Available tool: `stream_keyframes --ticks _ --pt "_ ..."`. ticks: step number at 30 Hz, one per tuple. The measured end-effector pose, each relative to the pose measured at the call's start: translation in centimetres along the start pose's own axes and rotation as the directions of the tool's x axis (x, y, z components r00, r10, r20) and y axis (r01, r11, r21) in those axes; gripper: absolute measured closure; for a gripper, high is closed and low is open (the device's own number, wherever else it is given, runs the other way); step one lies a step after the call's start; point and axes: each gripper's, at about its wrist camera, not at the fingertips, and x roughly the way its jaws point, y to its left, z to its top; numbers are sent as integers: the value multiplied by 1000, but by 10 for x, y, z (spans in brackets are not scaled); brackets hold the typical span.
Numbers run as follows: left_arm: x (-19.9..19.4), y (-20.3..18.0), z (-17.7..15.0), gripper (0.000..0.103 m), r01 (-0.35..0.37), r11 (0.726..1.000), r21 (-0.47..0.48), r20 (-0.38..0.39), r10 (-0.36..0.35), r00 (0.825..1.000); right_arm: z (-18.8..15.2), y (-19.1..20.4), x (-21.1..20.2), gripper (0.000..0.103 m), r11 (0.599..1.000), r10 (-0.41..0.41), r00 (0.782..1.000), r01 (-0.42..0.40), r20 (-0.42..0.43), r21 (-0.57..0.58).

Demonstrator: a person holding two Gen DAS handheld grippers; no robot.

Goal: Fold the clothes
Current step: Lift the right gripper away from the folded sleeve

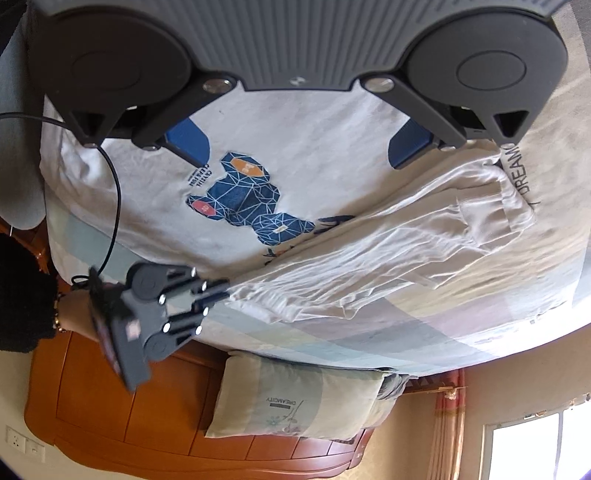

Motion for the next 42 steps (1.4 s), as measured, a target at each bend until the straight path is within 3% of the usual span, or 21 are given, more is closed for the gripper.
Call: stream_keyframes --ticks 1,3,6,10,13,18,21,23,24,27,30,33,36,42 --pt "-1 1 0 1 4 1000 -3 4 -4 1000 2 -11 1 75 998 -4 1000 3 13 61" --pt "-1 1 0 1 5 1000 -5 3 -5 1000 6 -33 8 74 982 -18 999 12 28 191" --pt "3 2 -1 1 -7 1000 -5 -14 7 1000 -7 -57 39 75 924 37 999 -21 -33 382" --pt "5 5 -2 1 -18 1000 -17 -25 17 1000 -31 -78 44 70 786 91 996 -76 7 613" --pt "6 10 -3 1 -12 999 -41 -18 11 1000 -45 -94 36 70 652 98 993 -116 68 749" --pt "9 8 -3 1 -22 999 -36 -29 21 999 -38 -117 73 70 516 121 988 -142 92 845" --pt "11 10 -3 1 -25 999 -39 -34 24 999 -49 -123 100 65 485 85 996 -61 22 872" --pt "11 12 -4 1 -28 999 -43 -37 26 999 -58 -130 105 74 448 48 999 -10 -13 894" --pt "11 13 -4 1 -27 999 -46 -37 25 999 -61 -135 103 73 428 39 999 3 -22 904" --pt "10 15 -5 1 -26 998 -56 -34 24 999 -51 -133 88 70 468 23 1000 -20 11 884" --pt "10 14 -5 1 -35 998 -53 -37 33 999 -36 -129 80 57 511 10 999 -48 50 858" --pt "10 13 -5 1 -44 998 -48 -41 42 998 -34 -131 84 56 507 16 999 -52 50 861" --pt "11 16 -5 1 -44 997 -58 -39 42 998 -31 -134 87 48 502 22 998 -55 51 863" --pt "10 16 -5 1 -46 997 -62 -37 44 998 -30 -136 87 46 500 34 998 -66 57 864"
